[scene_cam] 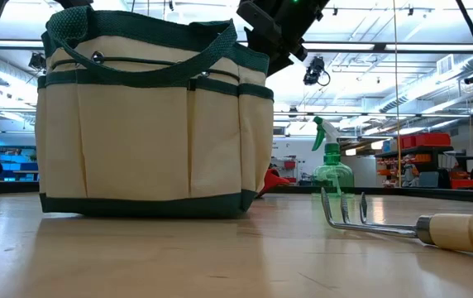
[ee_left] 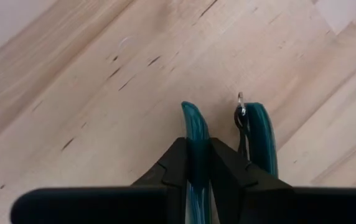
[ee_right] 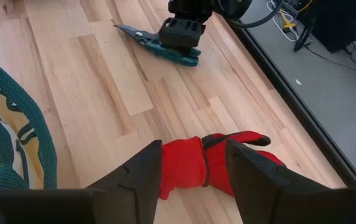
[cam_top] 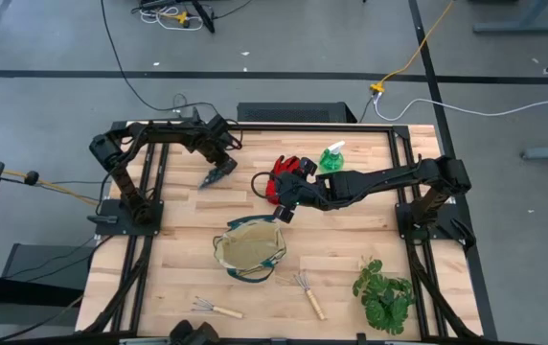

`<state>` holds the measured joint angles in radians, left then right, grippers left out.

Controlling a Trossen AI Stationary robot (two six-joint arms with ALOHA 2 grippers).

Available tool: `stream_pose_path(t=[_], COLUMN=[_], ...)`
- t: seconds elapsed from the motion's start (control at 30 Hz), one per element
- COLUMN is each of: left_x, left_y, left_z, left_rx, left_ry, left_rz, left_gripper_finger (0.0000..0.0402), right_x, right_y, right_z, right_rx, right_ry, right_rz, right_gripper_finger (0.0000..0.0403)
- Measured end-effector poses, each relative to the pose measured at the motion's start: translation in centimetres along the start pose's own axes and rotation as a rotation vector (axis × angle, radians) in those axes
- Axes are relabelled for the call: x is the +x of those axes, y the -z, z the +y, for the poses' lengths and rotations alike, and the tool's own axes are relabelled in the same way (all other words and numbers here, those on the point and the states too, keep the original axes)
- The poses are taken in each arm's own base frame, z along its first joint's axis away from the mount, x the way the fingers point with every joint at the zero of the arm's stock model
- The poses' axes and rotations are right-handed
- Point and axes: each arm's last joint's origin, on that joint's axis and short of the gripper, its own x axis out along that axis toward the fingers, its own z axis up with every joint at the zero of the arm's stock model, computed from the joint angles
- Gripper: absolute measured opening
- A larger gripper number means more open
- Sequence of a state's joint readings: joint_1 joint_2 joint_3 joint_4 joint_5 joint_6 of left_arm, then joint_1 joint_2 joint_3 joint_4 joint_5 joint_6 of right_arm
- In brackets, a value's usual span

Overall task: Pick & Place Garden tools in Gardening bag
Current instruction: Put the shear scissors into the gardening bag

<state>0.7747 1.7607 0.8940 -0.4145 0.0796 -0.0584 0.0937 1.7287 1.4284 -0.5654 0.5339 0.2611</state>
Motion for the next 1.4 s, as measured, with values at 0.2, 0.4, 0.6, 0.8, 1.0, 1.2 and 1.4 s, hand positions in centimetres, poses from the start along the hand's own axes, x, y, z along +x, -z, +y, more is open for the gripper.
stream_pose_path(t=[0.2,0.4,0.6,0.8,1.0,1.2,1.4], left_x=[-0.4,-3.8,-8.6,-13.9,-17.5,-19.9,-21.6], left_y=[0.0,0.0,0.9,2.0,3.7,5.3,6.7], left_z=[0.0,0.1,-0.3,-1.4,-3.0,-5.2,-7.5], left_rx=[0.028,0.041,0.059,0.101,0.181,0.3,0.4], left_ry=[-0.014,-0.095,-0.104,0.049,0.222,0.346,0.458], left_rz=[-0.015,-0.091,-0.183,-0.376,-0.499,-0.579,-0.653], left_gripper_finger=[0.0048,0.0048,0.0048,0.0048,0.0048,0.0048,0.0048], right_x=[0.0,0.0,0.0,0.0,0.0,0.0,0.0], right_y=[0.0,0.0,0.0,0.0,0.0,0.0,0.0], right_z=[0.0,0.0,0.0,0.0,0.0,0.0,0.0], right_rx=[0.0,0.0,0.0,0.0,-0.011,-0.019,-0.033], right_ry=[0.0,0.0,0.0,0.0,0.0,0.0,0.0], right_rz=[0.0,0.0,0.0,-0.001,-0.002,-0.002,-0.002], right_gripper_finger=[0.0178,0.0178,0.0178,0.0178,0.0178,0.0178,0.0178])
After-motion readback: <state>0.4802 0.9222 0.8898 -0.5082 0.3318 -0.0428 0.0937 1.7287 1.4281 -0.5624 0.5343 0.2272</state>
